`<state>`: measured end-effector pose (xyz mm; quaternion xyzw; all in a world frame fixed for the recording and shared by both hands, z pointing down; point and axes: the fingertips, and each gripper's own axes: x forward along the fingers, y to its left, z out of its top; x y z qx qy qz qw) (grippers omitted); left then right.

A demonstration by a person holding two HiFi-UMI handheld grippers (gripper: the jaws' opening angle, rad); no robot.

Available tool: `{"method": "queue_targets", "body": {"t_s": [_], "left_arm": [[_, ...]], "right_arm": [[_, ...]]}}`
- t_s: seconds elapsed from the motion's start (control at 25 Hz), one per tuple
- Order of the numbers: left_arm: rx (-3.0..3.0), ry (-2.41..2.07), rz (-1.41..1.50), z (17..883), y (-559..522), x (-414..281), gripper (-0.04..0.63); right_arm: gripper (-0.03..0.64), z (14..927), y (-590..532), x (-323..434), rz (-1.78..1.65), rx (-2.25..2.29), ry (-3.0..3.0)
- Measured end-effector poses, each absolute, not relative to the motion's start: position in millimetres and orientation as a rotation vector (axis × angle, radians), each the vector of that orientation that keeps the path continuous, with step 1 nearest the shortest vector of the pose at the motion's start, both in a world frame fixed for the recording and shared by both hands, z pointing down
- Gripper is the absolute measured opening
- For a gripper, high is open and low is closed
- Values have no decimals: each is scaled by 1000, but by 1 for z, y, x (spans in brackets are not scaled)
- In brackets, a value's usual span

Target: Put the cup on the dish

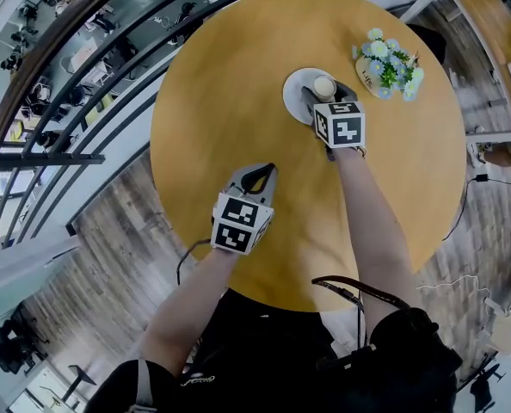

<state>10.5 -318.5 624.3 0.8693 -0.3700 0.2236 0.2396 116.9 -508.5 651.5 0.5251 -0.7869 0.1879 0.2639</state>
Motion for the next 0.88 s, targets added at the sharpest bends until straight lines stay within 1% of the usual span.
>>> {"method": "queue_targets", "body": {"t_s": [0.36, 0.88], "left_arm": [[2383, -1008, 613, 627, -321, 12, 0], [2379, -1006, 616, 629, -318, 11, 0]], "right_arm": [[258, 653, -509, 113, 441, 1426, -2152], [258, 651, -507, 111, 428, 1473, -2170]]}}
